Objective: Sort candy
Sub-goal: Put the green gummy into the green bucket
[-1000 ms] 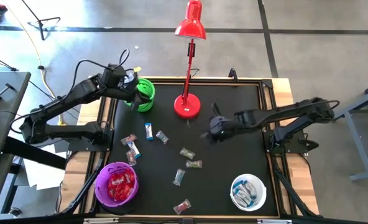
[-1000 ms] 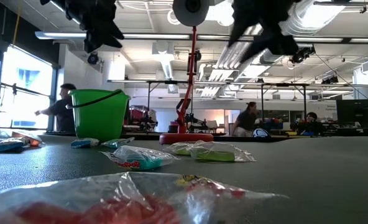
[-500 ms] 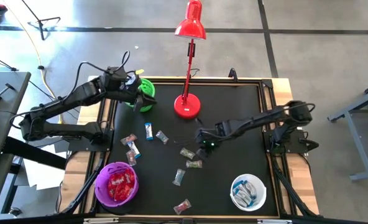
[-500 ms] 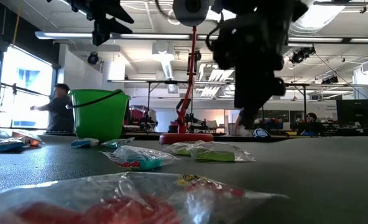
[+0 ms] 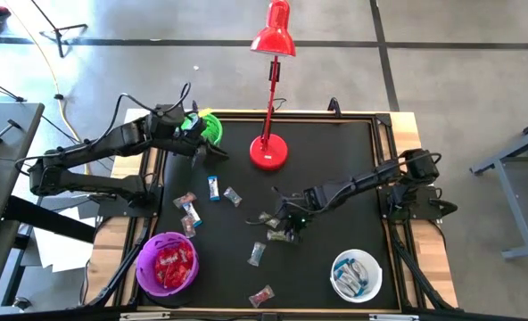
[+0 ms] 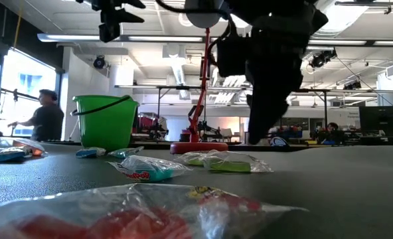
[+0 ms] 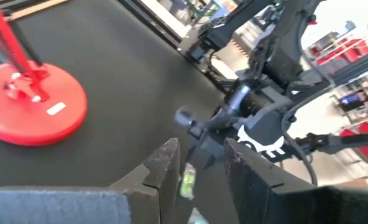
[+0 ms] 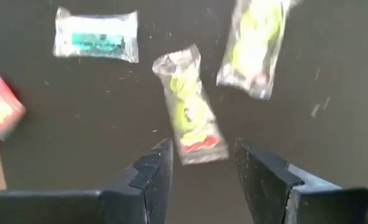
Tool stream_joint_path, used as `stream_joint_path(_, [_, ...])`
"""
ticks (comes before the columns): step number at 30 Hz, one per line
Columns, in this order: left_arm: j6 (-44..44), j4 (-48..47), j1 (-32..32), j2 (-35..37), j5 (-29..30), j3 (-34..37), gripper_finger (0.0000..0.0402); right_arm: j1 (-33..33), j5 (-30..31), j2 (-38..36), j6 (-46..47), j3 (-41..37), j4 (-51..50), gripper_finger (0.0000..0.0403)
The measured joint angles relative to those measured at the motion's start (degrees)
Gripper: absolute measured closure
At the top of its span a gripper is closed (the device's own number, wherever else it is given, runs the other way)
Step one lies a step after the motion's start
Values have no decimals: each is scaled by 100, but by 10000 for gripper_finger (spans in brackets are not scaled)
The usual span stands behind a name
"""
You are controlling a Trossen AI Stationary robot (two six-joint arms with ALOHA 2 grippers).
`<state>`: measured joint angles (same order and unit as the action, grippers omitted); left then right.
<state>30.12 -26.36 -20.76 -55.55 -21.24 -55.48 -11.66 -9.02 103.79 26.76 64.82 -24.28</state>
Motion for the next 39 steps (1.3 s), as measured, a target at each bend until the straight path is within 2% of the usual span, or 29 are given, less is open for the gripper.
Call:
stream_joint_path(4, [239,149,220,0,154,0,289,-95,390,72,-1436,0,116,236])
stream_joint_path(6, [368,159,354,0,332,0,289,-119,437,143,-1795,0,186,236])
stream_joint_path(16, [720,273,1020,0,979,0,289,-139,407,214,-1619,0,357,236])
stream_joint_path(20, [791,277,1215,0,1154,0,289,-170,20,351,-1170,0,383,236])
stream_joint_path(24, [835,277,1373,-2,1380,0,289,-243,-19,526,-1273,0,449,236])
stream_joint_path(35, [884,288,1498,-2,1622,0,289,-264,140,621,-1632,0,853,237])
stream_joint_path(39, [882,288,1495,-2,1666,0,289,-264,242,621,-1626,0,856,255])
